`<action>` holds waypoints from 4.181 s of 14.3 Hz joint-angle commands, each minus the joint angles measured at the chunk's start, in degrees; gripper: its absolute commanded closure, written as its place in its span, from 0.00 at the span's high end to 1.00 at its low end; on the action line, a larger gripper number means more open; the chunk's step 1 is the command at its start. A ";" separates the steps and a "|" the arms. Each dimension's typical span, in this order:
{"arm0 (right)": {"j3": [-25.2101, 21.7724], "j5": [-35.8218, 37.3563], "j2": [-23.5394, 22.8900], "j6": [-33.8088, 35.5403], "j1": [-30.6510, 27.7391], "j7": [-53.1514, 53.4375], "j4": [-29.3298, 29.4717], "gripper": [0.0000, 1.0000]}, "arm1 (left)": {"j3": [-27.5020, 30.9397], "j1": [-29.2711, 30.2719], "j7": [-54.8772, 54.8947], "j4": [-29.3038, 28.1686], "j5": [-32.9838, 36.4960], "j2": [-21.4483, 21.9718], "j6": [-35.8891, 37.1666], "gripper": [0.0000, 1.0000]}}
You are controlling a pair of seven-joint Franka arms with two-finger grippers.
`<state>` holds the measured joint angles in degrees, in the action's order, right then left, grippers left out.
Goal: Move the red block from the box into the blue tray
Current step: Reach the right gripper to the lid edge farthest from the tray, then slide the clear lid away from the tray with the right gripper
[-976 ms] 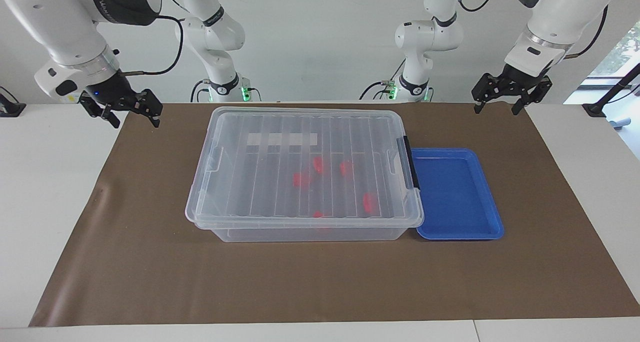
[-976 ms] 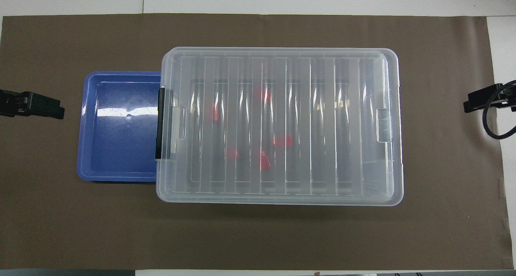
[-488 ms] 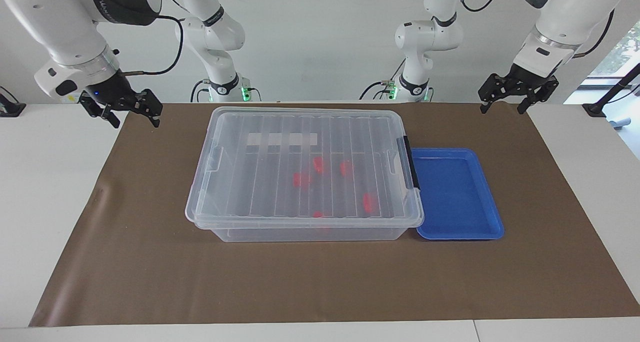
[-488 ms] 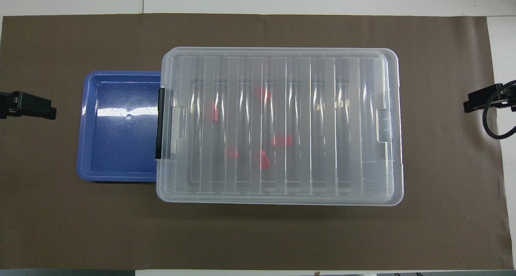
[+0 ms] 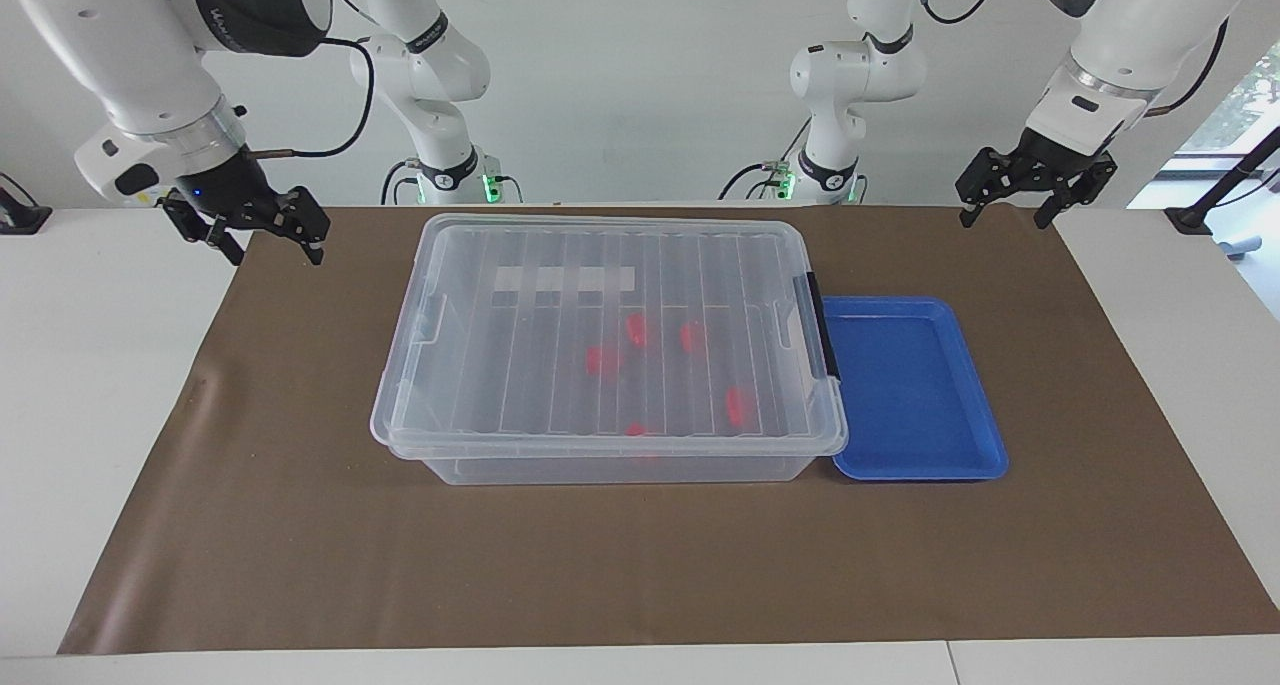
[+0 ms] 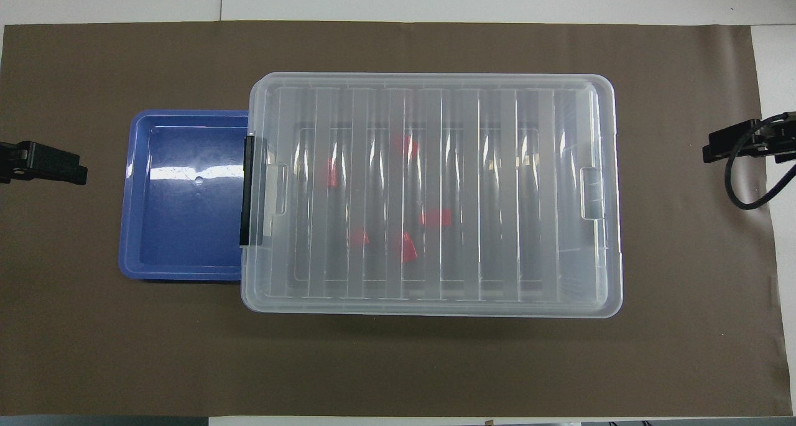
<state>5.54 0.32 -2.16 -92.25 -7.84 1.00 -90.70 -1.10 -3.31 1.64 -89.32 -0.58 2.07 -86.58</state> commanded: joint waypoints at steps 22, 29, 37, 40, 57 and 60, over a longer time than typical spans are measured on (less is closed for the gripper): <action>6.06 0.12 -0.39 -24.29 -0.86 7.36 -21.53 1.00 | -0.49 0.58 1.09 -4.29 -0.39 2.41 -3.25 1.00; 2.64 0.12 -0.39 -24.47 -1.03 0.77 -21.53 1.00 | -0.49 0.58 1.09 -4.29 -0.39 2.41 -4.04 1.00; -1.93 0.20 -0.48 -25.70 -1.56 -8.19 -21.53 1.00 | -0.49 0.41 0.82 -4.20 -0.30 2.33 -4.04 1.00; -3.60 0.20 -0.48 -25.70 -1.56 -11.10 -21.45 1.00 | -0.49 0.14 0.73 -4.20 -0.30 2.33 -4.04 1.00; -12.22 0.12 -0.74 -25.79 -1.56 -25.07 -20.74 1.00 | -0.49 0.14 0.82 -4.20 -0.30 2.32 -4.12 1.00; -13.10 0.12 -0.83 -25.87 -1.56 -26.39 -20.66 1.00 | -0.49 0.14 0.82 -4.20 -0.30 2.32 -4.12 1.00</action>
<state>-7.10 0.32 -3.47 -117.28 -8.73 -22.99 -110.82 -1.41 -3.33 1.79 -91.34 -0.58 2.60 -89.23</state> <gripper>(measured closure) 0.000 0.000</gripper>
